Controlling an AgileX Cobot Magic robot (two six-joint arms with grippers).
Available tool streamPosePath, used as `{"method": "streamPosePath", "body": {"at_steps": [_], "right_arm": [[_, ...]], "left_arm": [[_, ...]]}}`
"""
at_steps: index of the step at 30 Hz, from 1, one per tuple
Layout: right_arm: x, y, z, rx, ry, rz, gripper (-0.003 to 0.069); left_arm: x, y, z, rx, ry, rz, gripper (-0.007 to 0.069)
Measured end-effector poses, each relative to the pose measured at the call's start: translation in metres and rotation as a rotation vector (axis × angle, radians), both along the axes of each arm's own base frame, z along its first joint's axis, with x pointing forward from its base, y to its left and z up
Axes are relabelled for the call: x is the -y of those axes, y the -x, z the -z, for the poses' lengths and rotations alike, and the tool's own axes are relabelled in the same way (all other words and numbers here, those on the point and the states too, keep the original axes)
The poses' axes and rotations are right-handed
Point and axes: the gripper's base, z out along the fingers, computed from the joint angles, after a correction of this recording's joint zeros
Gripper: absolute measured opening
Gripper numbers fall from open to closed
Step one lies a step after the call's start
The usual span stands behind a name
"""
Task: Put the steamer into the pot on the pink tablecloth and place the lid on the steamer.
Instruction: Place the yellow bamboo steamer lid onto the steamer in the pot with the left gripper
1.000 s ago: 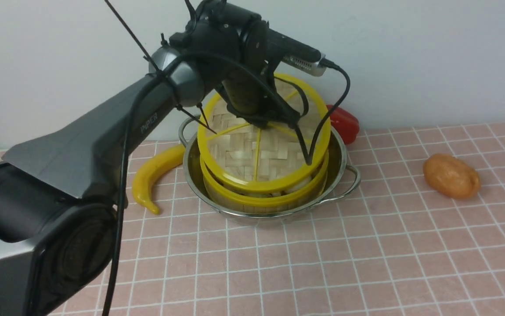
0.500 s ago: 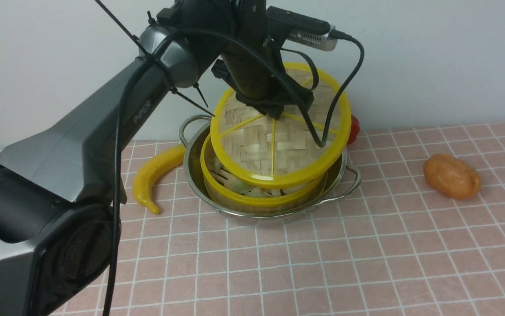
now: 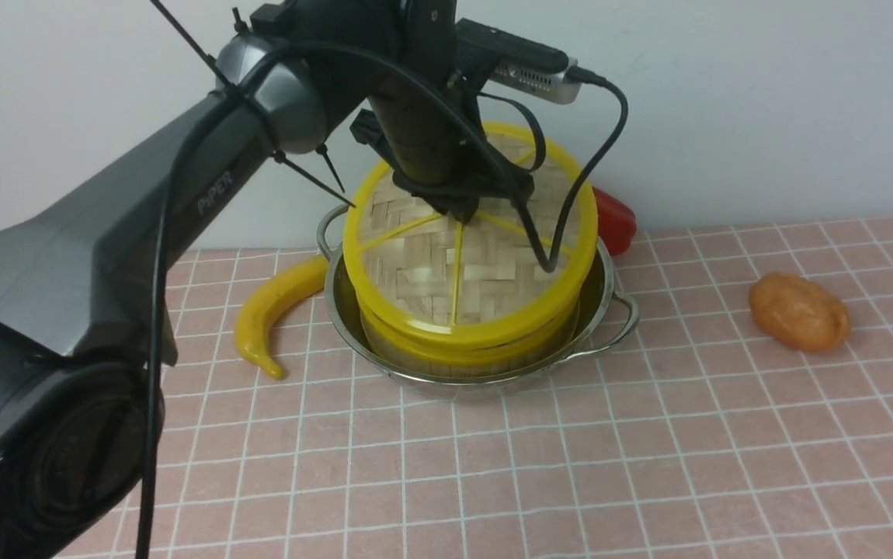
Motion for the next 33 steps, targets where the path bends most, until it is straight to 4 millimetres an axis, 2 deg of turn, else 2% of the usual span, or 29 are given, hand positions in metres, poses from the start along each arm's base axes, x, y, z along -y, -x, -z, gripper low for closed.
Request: {"method": "streamPosePath", "body": {"at_steps": [15,33], "right_arm": [[-0.002,-0.005,0.002,-0.018,0.006,0.0,0.048],[-0.002,-0.005,0.002,-0.018,0.006,0.0,0.048]], "left_arm": [[0.002,-0.011,0.035,-0.042,-0.075,0.001,0.012],[0.005,-0.02,0.042,0.02,-0.065,0.011,0.012]]}}
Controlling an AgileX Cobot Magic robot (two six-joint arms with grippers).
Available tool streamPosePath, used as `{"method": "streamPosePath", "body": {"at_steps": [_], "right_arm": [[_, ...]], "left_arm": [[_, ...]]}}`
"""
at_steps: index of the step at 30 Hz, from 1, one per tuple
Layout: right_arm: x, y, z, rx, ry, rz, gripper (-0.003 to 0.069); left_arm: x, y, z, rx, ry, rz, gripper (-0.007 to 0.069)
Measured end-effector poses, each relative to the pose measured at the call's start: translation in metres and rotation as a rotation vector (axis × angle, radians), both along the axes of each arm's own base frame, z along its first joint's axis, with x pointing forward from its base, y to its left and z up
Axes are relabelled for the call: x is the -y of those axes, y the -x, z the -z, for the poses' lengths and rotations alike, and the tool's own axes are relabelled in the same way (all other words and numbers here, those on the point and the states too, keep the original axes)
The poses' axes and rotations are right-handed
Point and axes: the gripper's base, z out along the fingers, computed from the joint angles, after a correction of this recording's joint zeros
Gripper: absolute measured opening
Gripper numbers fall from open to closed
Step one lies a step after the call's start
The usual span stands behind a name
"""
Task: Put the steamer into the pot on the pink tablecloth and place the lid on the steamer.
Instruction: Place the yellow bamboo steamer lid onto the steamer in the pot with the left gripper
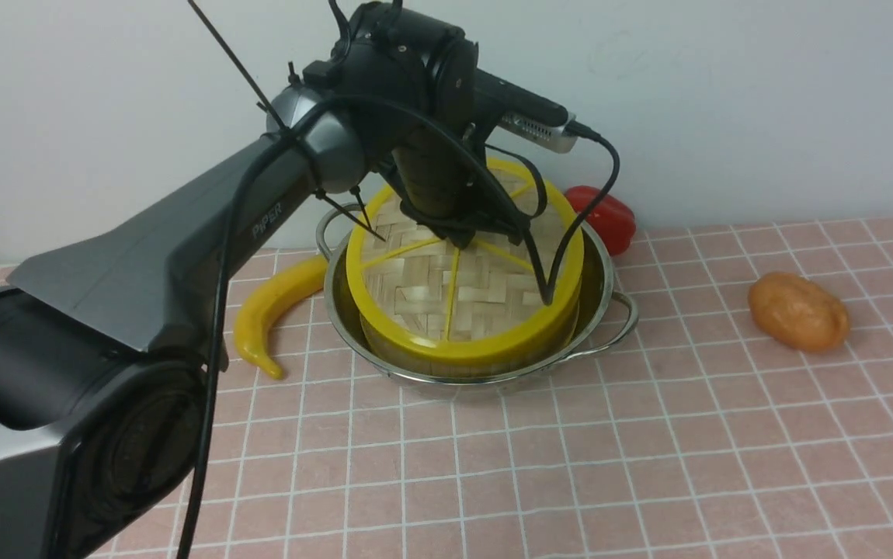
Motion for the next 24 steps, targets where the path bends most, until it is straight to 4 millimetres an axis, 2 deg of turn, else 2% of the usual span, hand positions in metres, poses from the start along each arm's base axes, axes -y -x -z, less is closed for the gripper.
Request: {"method": "streamPosePath", "body": {"at_steps": [7,16,24], "right_arm": [[0.0,0.0,0.0,-0.001,-0.002,0.001,0.048],[0.0,0.0,0.0,-0.001,-0.002,0.001,0.048],[0.0,0.0,0.0,-0.001,-0.002,0.001,0.048]], "left_arm": [[0.001,-0.002,0.0,0.02,0.011,0.004,0.012],[0.004,-0.009,0.019,0.014,-0.006,0.008,0.012],[0.005,-0.011,0.021,0.036,-0.011,0.012,0.012]]}}
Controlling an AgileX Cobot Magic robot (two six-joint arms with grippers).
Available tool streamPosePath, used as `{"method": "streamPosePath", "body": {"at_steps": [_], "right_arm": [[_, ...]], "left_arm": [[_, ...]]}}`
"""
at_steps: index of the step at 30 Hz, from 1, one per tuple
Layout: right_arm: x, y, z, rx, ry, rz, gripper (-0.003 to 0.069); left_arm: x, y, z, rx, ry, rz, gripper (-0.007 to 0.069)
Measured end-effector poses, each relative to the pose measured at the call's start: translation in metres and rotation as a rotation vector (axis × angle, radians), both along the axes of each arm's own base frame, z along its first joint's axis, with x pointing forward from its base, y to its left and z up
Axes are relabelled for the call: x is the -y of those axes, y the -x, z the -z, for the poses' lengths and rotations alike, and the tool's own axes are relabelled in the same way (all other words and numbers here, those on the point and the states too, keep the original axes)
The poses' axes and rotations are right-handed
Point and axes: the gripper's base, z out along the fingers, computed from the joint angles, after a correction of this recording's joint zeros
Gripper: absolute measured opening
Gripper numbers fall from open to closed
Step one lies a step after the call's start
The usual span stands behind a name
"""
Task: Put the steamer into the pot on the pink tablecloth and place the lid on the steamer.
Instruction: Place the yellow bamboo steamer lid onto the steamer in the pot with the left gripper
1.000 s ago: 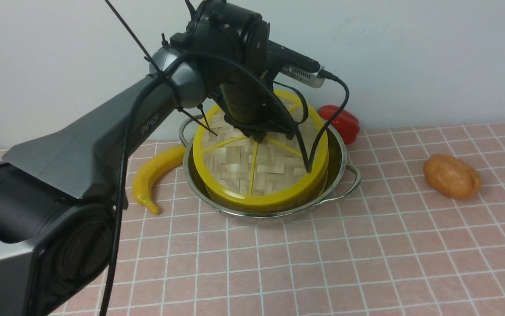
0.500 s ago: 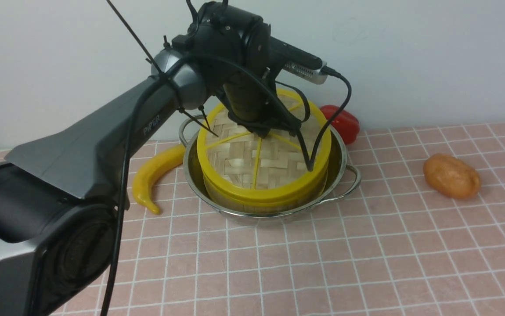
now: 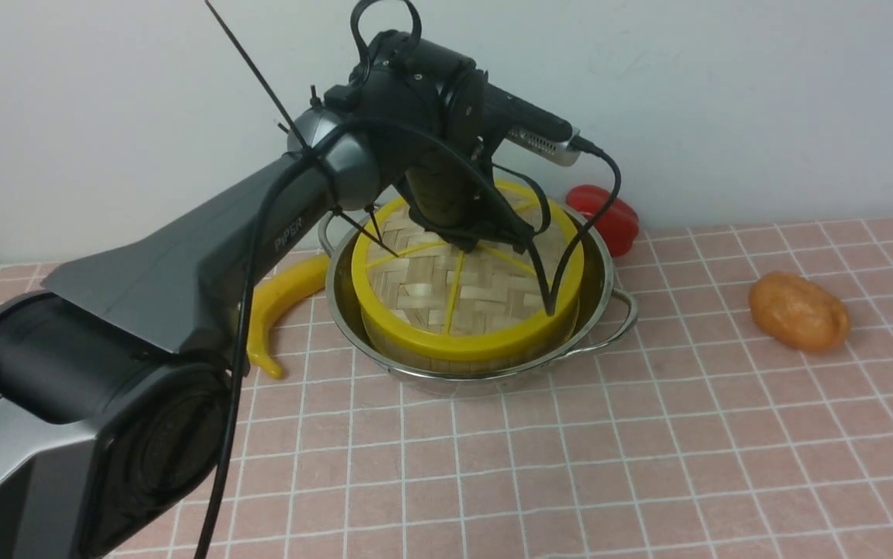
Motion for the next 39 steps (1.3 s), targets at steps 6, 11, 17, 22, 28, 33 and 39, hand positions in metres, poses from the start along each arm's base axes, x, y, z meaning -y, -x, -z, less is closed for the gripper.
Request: {"method": "streamPosePath", "body": {"at_steps": [6,11,17,22,28,33,39], "right_arm": [[0.0,0.0,0.0,0.0,0.0,0.0,0.048],[0.0,0.0,0.0,0.0,-0.001,0.0,0.048],[0.0,0.0,0.0,0.0,-0.001,0.0,0.048],[0.0,0.0,0.0,0.0,-0.001,0.0,0.048],[0.0,0.0,0.0,0.0,-0.001,0.0,0.048],[0.0,0.0,0.0,0.0,-0.001,0.0,0.048],[0.0,0.0,0.0,0.0,-0.001,0.0,0.048]], "left_arm": [[0.001,-0.001,-0.003,-0.004,-0.002,-0.005,0.012],[0.002,-0.003,-0.006,0.005,0.006,-0.008,0.012],[0.003,-0.005,-0.001,-0.002,0.002,-0.008,0.012],[0.004,-0.007,0.002,-0.005,-0.003,-0.008,0.012],[0.004,-0.008,0.006,-0.015,-0.008,-0.01,0.012],[0.005,-0.008,0.006,-0.013,-0.007,-0.01,0.012],[0.006,-0.012,-0.01,0.024,0.014,-0.016,0.0258]]}}
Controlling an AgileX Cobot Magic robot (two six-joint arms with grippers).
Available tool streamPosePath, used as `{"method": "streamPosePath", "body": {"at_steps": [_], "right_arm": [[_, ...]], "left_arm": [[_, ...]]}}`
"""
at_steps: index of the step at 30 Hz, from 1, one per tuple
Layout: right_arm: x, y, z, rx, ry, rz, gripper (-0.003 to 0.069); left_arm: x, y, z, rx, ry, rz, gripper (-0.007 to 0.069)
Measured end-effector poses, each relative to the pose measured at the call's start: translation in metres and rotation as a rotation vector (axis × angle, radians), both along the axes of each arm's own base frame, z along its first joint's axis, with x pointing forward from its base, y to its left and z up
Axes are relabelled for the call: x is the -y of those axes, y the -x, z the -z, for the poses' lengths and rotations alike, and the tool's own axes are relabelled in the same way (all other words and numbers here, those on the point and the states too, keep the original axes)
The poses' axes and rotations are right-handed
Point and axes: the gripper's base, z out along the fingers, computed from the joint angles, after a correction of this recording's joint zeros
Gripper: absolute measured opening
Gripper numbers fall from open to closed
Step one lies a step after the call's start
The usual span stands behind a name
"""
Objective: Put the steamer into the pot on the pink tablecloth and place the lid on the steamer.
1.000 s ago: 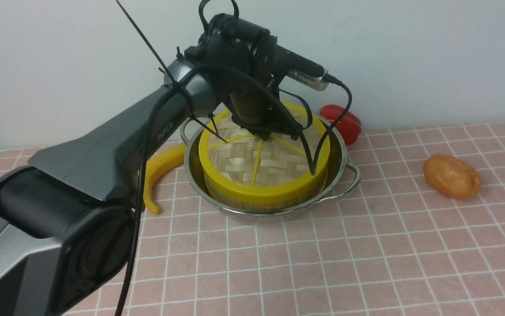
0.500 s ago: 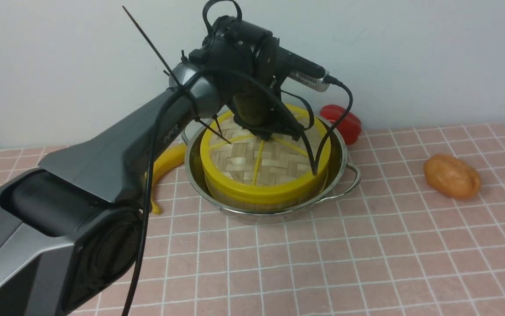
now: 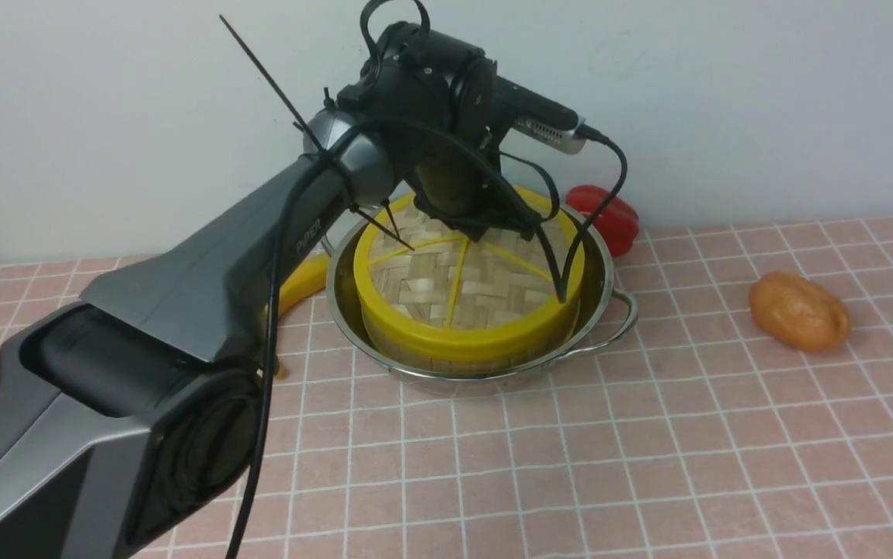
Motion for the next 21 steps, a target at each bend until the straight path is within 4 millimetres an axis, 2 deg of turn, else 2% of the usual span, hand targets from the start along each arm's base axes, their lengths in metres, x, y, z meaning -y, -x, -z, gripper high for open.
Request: {"method": "streamPosePath", "body": {"at_steps": [2,6,7,8,10,11,12,14,16,18,20,21], "right_arm": [[0.0,0.0,0.0,0.003,0.01,-0.006,0.048],[0.0,0.0,0.001,0.016,0.052,-0.031,0.0479],[0.0,0.0,0.001,0.017,0.057,-0.034,0.0479],[0.001,-0.001,0.004,0.029,0.079,-0.038,0.0471],[0.002,0.0,0.011,0.055,0.096,-0.034,0.0447],[0.004,0.002,0.016,0.079,0.103,-0.029,0.043],[0.004,0.0,0.022,0.074,0.111,-0.026,0.0421],[0.01,0.008,0.04,0.117,0.142,-0.004,0.0365],[0.017,0.015,0.057,0.148,0.176,0.025,0.03],[0.025,0.022,0.074,0.176,0.21,0.068,0.0227],[0.031,0.03,0.082,0.208,0.221,0.107,0.0165],[0.041,0.043,0.089,0.263,0.222,0.162,0.0078]], "left_arm": [[0.0,0.0,-0.015,0.02,0.012,-0.007,0.0349],[-0.005,0.01,-0.078,0.154,0.09,-0.011,0.0503],[-0.006,0.011,-0.082,0.162,0.096,-0.012,0.0516],[-0.011,0.021,-0.114,0.223,0.136,-0.01,0.0558],[-0.017,0.035,-0.146,0.272,0.187,-0.004,0.0583],[-0.02,0.045,-0.164,0.296,0.224,0.003,0.0586],[-0.021,0.048,-0.169,0.301,0.236,0.006,0.0586],[-0.025,0.064,-0.194,0.324,0.303,0.028,0.0563],[-0.028,0.077,-0.209,0.325,0.345,0.048,0.0523],[-0.033,0.092,-0.222,0.319,0.382,0.064,0.0458],[-0.036,0.103,-0.228,0.303,0.397,0.072,0.04],[-0.043,0.117,-0.234,0.285,0.396,0.078,0.0324]]}}
